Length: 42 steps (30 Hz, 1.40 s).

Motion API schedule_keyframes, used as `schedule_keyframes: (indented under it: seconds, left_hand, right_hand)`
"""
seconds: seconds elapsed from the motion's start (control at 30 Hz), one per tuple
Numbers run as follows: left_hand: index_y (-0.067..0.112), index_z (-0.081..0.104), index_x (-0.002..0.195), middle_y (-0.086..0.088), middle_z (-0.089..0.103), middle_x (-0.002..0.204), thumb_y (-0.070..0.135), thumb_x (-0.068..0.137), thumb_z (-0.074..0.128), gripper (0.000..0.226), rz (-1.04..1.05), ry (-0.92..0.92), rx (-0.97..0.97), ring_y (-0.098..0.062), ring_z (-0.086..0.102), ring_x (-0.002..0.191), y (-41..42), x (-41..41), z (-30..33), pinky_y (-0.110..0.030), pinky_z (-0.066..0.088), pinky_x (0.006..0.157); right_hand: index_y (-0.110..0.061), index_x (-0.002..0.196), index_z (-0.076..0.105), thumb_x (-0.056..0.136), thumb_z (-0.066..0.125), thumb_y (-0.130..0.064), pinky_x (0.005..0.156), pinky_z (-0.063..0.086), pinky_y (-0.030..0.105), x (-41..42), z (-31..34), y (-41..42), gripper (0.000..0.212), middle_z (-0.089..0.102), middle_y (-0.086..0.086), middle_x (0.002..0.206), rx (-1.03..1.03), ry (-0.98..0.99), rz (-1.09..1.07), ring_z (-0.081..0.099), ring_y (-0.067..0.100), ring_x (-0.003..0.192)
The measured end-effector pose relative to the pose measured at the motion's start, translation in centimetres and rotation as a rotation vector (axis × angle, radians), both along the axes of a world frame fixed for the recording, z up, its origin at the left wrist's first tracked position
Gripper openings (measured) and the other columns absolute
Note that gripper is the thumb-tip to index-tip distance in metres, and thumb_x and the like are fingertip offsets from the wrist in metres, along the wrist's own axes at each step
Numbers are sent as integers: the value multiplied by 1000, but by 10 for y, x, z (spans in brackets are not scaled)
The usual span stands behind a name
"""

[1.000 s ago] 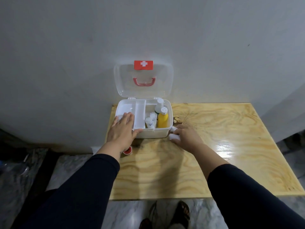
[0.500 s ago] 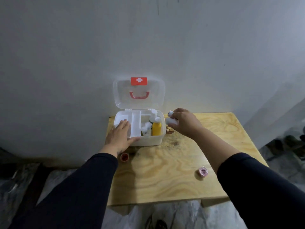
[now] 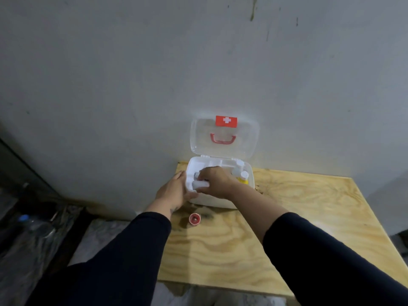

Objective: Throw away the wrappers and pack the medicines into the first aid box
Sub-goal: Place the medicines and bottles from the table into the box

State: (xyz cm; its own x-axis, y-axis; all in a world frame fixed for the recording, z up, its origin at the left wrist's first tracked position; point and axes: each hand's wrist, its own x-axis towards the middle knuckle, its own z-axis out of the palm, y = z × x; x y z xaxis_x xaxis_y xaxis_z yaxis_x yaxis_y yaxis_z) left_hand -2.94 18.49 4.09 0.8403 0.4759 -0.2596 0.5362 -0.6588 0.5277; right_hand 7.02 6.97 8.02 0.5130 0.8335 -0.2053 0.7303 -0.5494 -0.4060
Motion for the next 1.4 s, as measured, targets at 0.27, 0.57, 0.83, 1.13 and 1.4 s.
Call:
schedule_keyframes:
  seconds: [0.27, 0.57, 0.83, 1.13, 1.4]
  left_hand:
    - [19, 19, 153, 4, 15, 162, 45, 88, 64, 84, -263, 63, 96, -25, 30, 144, 23, 17, 3, -41, 33, 114]
    - [13, 18, 154, -3, 17, 162, 45, 97, 46, 70, -411, 67, 241, -25, 27, 145, 24, 24, 6, -34, 25, 116]
    - [8, 23, 151, -6, 11, 163, 54, 95, 41, 75, -545, 54, 376, -21, 14, 150, 31, 30, -11, -37, 18, 120]
    - [18, 50, 133, -3, 53, 138, 48, 96, 43, 48, -587, 58, 399, -27, 53, 122, 15, 48, 22, -40, 45, 94]
    - [17, 68, 107, -3, 68, 108, 35, 95, 44, 32, -660, 15, 164, -26, 63, 99, -69, 68, 54, -41, 53, 87]
  right_hand:
    - [-11, 103, 71, 82, 68, -39, 86, 49, 32, 9, 0, 16, 35, 72, 5, 110, 106, 55, -384, 64, 23, 102]
    - [-9, 71, 55, 86, 63, -33, 58, 39, 26, 27, -18, 35, 30, 55, 8, 69, 148, 52, -908, 57, 31, 79]
    - [-1, 117, 58, 91, 59, -33, 91, 50, 37, 18, -28, 43, 41, 63, 17, 120, -18, -134, -860, 61, 31, 110]
    - [-15, 106, 67, 87, 53, -16, 68, 45, 27, 9, -3, -10, 24, 69, 9, 110, 140, -116, -870, 66, 29, 94]
    - [-18, 106, 66, 86, 53, -18, 68, 43, 28, 6, 10, -119, 24, 65, 7, 115, -42, -138, -986, 64, 29, 102]
